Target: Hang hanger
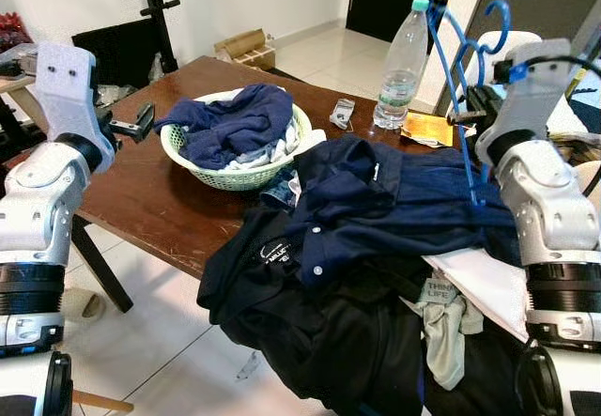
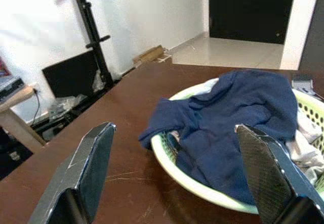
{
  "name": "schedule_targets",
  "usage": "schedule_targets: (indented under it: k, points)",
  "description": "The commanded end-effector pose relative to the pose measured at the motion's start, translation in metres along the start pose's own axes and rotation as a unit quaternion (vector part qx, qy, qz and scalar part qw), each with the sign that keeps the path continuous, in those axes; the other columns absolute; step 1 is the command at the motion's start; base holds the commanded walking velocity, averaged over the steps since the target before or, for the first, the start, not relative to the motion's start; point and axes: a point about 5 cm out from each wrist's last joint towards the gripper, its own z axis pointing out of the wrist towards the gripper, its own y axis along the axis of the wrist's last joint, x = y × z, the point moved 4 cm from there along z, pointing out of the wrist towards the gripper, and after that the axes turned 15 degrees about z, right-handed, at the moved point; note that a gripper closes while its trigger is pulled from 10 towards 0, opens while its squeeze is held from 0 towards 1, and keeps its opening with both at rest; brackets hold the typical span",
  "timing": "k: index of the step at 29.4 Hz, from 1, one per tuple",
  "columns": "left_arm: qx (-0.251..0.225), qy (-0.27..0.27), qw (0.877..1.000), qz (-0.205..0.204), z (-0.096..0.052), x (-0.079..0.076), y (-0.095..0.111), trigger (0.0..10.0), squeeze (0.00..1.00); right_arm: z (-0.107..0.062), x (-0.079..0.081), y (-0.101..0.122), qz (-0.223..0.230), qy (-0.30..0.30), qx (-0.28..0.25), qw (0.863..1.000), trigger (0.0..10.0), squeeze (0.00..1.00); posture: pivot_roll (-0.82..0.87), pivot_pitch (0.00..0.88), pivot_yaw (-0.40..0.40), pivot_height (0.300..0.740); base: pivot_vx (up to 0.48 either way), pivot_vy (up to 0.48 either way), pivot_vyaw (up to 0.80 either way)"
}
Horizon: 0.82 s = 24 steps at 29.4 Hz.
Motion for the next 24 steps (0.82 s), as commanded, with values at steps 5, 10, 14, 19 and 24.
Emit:
schedule_targets:
  k: [5,10,14,19,24]
  points:
    - [0.007,-0.010,1.000,-0.005,-0.006,-0.027,-0.008,10.0,0.00,-0.008,-0.003,-0.022,0.007,-0.018,0.028,0.999,10.0,0.00,0.12,0.051,-0.002,0.740,0.000,0.320,-0.80]
    - [0.006,-0.010,1.000,-0.006,-0.009,-0.032,-0.008,10.0,0.00,-0.010,0.003,-0.029,0.010,-0.016,0.035,0.999,10.0,0.00,0.12,0.043,-0.005,0.740,0.000,0.319,0.00]
    - [0.004,-0.003,1.000,-0.004,-0.010,-0.032,-0.004,10.0,0.00,-0.010,0.007,-0.030,0.014,-0.015,0.034,0.999,10.0,0.00,0.13,0.045,-0.007,0.740,0.000,0.322,0.00]
    - [-0.002,0.008,1.000,-0.001,-0.010,-0.030,0.002,10.0,0.00,-0.009,0.009,-0.029,0.018,-0.015,0.034,0.999,10.0,0.00,0.13,0.047,-0.010,0.740,0.000,0.319,-0.48]
    - [-0.005,0.011,1.000,-0.002,-0.009,-0.030,0.005,10.0,0.00,-0.010,0.010,-0.029,0.020,-0.016,0.035,0.999,10.0,0.00,0.12,0.050,-0.011,0.740,0.000,0.315,-0.80]
